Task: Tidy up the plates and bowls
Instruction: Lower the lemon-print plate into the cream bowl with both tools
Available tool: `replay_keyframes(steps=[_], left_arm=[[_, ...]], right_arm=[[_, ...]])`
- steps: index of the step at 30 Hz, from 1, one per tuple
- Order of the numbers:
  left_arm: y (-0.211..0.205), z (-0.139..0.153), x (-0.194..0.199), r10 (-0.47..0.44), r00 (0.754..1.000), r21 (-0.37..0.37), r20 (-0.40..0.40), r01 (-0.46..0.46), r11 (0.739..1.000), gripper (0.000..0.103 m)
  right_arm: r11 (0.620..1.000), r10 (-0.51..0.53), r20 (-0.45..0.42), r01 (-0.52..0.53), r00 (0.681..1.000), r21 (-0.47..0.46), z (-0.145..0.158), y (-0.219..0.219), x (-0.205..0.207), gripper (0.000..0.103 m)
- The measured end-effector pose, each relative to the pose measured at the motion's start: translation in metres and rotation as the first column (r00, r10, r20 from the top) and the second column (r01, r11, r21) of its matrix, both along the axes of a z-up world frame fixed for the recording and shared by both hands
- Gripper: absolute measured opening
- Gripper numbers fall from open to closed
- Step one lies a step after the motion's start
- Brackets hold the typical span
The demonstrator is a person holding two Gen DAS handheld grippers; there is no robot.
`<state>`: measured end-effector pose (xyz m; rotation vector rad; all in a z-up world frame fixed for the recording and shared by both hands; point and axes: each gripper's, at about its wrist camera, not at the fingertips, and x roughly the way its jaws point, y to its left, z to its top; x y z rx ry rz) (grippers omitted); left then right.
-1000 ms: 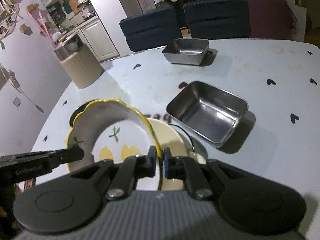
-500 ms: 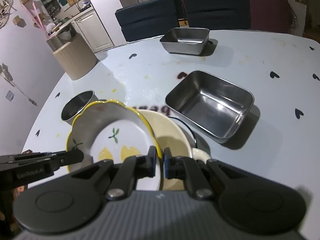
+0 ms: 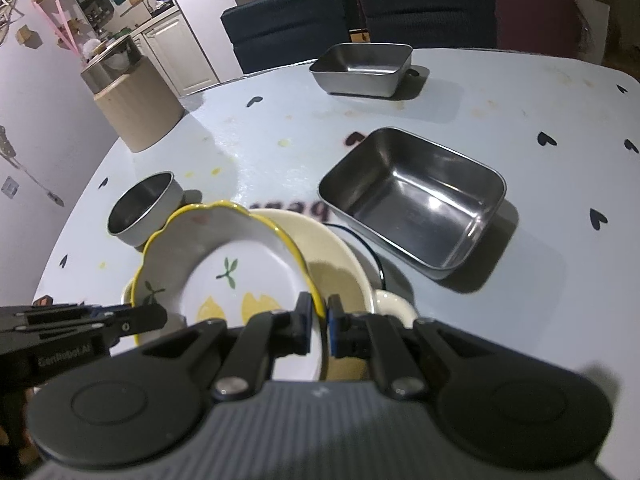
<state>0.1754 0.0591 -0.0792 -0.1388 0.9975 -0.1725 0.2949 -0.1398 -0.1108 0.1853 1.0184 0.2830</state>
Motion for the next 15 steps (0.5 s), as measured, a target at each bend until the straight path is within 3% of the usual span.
replay_keyframes(steps=[15], left_arm=[[-0.0015, -0.0031, 0.0005, -0.005, 1.0, 0.009, -0.018, 0.005, 1.0, 0.008]], right_arm=[[1.0, 0.0, -0.021, -0.001, 1.0, -0.022, -0.0048, 0.0031, 0.0028, 0.01]])
